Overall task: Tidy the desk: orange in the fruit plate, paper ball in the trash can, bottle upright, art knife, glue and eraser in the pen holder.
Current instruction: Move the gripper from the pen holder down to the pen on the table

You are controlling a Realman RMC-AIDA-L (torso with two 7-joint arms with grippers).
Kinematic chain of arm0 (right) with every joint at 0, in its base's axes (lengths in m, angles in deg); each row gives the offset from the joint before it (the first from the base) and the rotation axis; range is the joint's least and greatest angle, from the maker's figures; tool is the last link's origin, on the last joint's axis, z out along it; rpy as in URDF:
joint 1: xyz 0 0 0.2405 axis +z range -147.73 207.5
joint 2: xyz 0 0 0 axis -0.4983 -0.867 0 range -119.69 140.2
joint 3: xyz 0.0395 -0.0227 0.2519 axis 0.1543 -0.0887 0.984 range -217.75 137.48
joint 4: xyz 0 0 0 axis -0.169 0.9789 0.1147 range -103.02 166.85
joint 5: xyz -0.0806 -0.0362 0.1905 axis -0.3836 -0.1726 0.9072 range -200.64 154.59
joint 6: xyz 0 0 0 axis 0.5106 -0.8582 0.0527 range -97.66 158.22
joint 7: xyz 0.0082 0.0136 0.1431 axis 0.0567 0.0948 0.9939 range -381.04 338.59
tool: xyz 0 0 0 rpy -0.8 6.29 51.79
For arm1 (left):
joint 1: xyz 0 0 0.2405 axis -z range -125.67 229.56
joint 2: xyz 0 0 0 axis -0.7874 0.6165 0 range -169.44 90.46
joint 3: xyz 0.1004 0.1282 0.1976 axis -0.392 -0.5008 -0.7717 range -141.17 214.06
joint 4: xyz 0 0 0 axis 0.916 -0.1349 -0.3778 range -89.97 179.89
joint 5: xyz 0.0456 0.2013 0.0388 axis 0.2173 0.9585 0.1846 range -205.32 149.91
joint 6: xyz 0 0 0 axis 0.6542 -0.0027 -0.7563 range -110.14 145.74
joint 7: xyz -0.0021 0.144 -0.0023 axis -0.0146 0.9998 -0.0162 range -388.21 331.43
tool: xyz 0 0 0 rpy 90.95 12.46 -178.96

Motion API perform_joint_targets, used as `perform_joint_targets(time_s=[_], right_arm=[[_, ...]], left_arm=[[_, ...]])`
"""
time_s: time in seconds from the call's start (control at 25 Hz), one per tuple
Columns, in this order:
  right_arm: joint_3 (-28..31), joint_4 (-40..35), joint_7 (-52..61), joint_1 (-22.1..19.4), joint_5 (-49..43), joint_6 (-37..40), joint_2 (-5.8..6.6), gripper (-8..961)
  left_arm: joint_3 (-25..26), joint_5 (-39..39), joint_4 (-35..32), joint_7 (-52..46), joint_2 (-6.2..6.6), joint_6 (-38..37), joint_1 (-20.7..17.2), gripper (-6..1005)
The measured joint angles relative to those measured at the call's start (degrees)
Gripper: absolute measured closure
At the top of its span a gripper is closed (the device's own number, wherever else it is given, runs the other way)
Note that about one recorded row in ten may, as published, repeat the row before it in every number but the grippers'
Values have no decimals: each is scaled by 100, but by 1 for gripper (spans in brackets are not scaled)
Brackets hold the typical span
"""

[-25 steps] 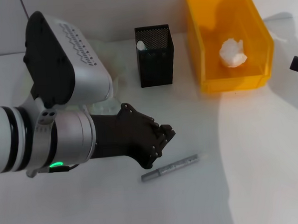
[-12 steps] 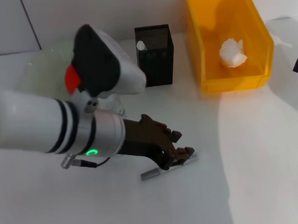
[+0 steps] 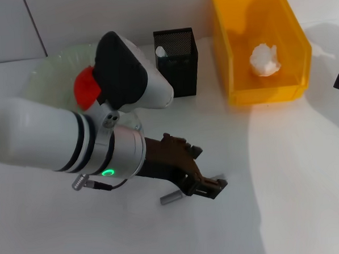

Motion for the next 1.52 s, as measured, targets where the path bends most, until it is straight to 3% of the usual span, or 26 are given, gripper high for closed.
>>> perform_joint_targets(time_s=[0.08,0.12,0.16,0.2,0.4,0.72,1.28,1.52], right_arm=[[11,0,-1,10,-1,16,-3,216],[25,-1,-2,21,-1,28,-5,216],[25,-1,-2,21,-1,28,-5,216],[33,-1,-4,22,4,28,-7,216],[9,-34,-10,91,43,136,-25,216],[-21,-96,-5,200,14,392,-27,216],[-48,-153,24,180,7,421,-32,216],[-451,-471,335,251,-198,431,-1,216]], left_arm=[[-46,1,-406,191,3,186,-350,304],[-143,-24,-759,512,7,521,-737,265],[-143,-24,-759,512,7,521,-737,225],[-264,-81,-997,786,7,822,-1084,185],[-549,-282,-1596,1450,10,1513,-1901,185],[-522,-519,-1746,1625,30,1502,-2085,184],[-517,-563,-1754,1612,29,1462,-2062,185],[-535,-563,-1744,1637,30,1460,-2144,185]])
